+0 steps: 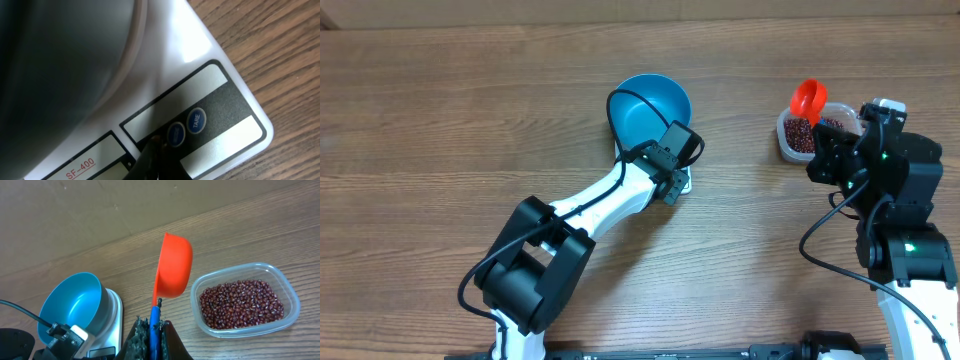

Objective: Scoop item into bowl and weigh 150g on scale
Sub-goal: 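Move the left gripper down to the scale's TARE button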

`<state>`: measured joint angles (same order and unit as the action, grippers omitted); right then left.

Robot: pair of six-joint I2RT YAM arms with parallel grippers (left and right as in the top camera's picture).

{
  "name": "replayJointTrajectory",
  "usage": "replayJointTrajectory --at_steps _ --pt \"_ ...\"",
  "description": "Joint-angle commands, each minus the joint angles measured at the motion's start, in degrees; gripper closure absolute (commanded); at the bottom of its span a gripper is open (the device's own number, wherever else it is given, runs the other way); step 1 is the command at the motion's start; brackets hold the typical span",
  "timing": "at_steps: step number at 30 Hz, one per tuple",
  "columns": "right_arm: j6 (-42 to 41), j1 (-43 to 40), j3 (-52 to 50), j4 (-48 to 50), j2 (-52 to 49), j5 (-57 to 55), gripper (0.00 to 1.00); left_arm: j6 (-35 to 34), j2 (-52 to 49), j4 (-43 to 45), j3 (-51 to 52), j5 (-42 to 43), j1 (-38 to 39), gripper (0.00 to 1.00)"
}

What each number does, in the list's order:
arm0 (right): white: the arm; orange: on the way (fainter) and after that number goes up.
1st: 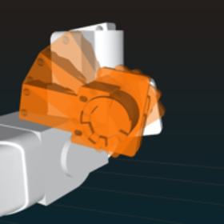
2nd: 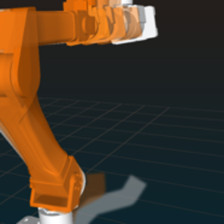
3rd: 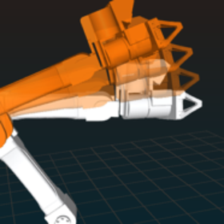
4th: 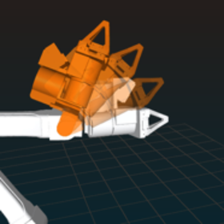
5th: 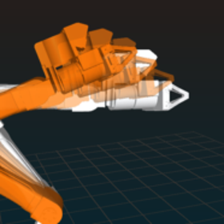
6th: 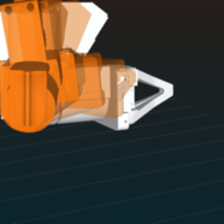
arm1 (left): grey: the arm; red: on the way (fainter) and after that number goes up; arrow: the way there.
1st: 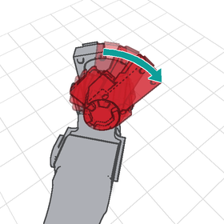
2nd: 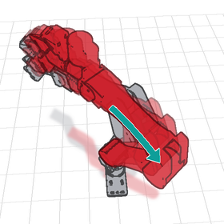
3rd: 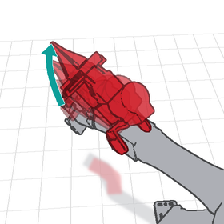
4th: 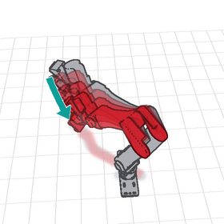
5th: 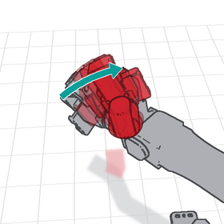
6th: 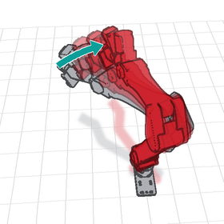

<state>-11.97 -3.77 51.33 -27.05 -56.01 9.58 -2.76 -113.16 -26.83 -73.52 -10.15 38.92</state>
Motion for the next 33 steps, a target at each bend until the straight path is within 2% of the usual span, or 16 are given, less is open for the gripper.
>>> replayJointTrajectory --at_steps 1,33 --pt "-0.17 -0.44 1.9 0.42 0.26 -0.57 0.96 1.11 -0.85 0.61 0.24 -0.98 0.0 0.96" --pt "0.02 -0.44 1.9 0.39 0.26 -0.57 0.96 1.09 -1.29 1.27 0.31 -1.86 0.0 0.96"
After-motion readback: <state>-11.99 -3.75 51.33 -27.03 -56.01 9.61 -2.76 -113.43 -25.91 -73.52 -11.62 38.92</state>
